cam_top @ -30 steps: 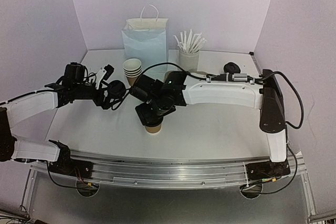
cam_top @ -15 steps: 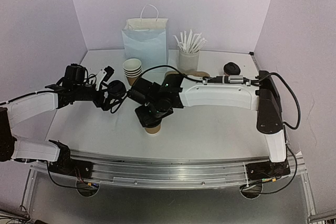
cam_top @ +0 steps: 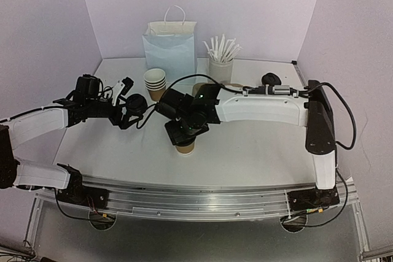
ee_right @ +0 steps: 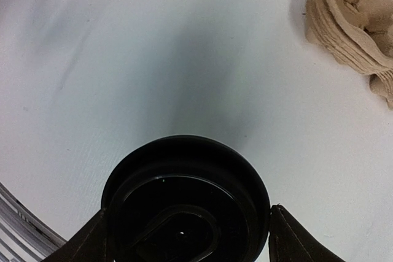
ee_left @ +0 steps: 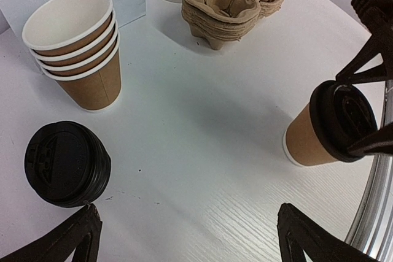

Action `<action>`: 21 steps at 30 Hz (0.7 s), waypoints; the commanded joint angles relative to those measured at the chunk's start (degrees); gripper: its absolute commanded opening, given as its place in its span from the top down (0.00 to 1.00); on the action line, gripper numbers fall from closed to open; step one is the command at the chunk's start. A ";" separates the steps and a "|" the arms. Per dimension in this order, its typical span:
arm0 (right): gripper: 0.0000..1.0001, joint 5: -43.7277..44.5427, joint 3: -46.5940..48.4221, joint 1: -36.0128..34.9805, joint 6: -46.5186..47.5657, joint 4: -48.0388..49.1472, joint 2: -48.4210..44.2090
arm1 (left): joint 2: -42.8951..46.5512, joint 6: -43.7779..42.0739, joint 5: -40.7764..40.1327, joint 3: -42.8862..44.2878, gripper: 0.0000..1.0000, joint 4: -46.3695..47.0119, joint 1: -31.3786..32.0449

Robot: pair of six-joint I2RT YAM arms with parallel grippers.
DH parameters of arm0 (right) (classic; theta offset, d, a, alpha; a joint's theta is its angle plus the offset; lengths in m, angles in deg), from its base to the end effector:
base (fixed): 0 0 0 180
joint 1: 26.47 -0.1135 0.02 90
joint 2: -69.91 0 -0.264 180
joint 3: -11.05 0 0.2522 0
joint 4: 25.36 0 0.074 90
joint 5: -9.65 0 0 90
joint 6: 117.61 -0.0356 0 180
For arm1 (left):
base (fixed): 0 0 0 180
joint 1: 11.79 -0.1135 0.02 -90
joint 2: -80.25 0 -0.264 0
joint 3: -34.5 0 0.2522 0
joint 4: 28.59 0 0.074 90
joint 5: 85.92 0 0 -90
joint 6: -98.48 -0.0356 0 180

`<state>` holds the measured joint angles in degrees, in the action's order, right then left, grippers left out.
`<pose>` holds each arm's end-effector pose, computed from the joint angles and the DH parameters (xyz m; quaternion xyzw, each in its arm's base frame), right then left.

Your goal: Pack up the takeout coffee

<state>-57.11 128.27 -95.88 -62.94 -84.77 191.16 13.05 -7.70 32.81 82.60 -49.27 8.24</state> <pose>0.1736 0.4222 0.2260 -0.2351 0.9250 0.0585 0.2926 0.2167 -0.0972 0.2070 0.3727 0.8010 -0.2383 0.4033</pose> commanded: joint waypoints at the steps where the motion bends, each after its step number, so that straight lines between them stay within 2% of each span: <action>1: 0.44 -0.35 -1.29 3.59 -3.24 -1.66 -8.35 | -0.38 -0.25 0.34 0.79 0.01 2.35 -0.26; 7: 0.46 -5.85 -0.49 9.10 -3.64 -1.77 -14.83 | -0.23 -0.26 0.66 0.64 0.01 2.42 -0.26; 13: 0.47 -2.22 -2.93 17.60 -1.77 -2.16 -25.76 | -0.06 -0.51 0.87 0.75 0.00 2.27 -0.25; 21: 0.50 -1.57 -8.12 40.34 4.81 -3.21 -34.39 | 0.07 -0.77 1.33 1.33 0.01 1.87 -0.22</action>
<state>-59.49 122.69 -65.33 -62.56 -86.26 159.07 13.01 -8.01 32.99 82.60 -49.25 8.24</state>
